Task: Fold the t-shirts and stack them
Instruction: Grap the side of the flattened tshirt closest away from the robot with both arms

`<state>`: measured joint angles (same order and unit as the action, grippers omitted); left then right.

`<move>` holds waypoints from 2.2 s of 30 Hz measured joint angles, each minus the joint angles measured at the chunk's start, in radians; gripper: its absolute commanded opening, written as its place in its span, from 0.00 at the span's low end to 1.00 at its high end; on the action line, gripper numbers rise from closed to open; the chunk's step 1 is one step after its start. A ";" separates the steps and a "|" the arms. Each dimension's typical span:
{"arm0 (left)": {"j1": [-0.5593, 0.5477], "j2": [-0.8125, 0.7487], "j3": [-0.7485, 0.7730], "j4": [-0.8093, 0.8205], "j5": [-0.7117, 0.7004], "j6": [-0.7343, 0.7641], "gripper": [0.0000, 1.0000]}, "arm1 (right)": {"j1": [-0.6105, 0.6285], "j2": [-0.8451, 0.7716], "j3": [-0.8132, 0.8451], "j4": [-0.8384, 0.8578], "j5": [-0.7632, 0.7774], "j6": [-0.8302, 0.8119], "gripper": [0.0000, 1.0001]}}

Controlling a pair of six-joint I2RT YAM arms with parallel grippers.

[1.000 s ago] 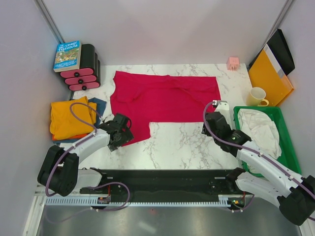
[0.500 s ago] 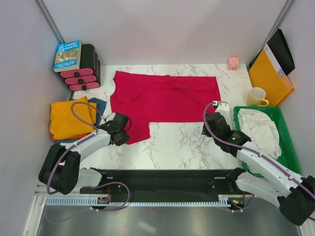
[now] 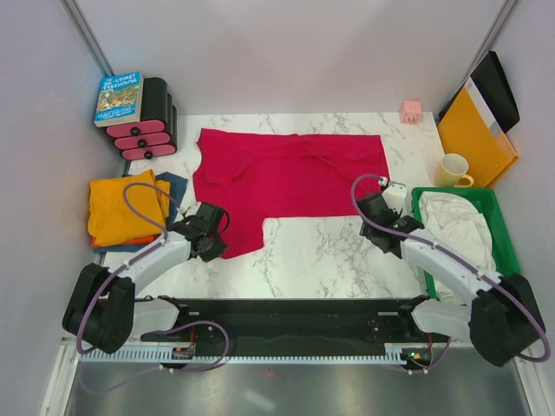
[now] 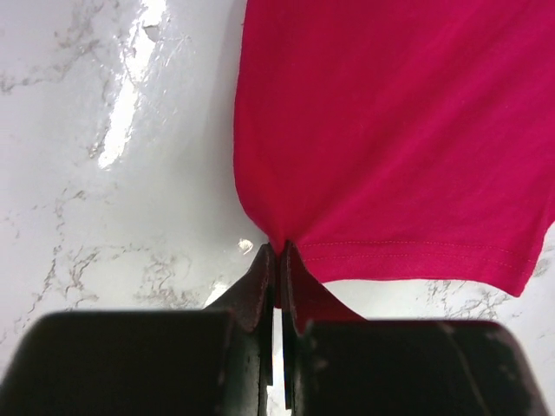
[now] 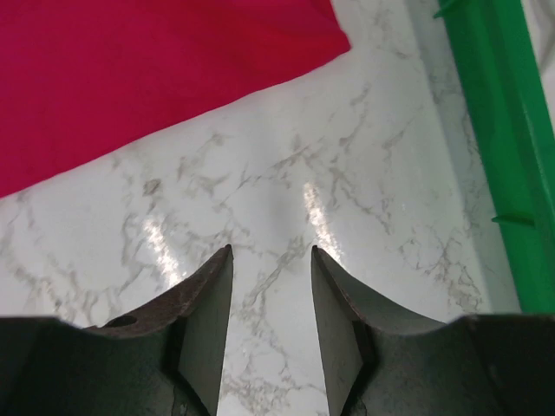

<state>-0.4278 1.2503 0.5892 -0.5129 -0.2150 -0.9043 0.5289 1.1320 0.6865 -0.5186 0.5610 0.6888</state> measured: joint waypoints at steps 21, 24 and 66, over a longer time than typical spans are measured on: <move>-0.002 -0.042 0.040 -0.080 0.042 0.047 0.02 | -0.250 0.517 0.262 0.134 0.016 0.003 0.50; -0.002 -0.042 0.040 -0.083 0.042 0.050 0.02 | -0.278 0.528 0.263 0.138 0.021 -0.001 0.50; -0.011 -0.299 0.117 -0.235 0.059 0.050 0.02 | -0.344 0.066 -0.005 0.018 -0.165 0.093 0.00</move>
<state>-0.4385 0.9508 0.7067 -0.7483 -0.1562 -0.8547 0.1844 1.1984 0.6819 -0.5003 0.3958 0.7822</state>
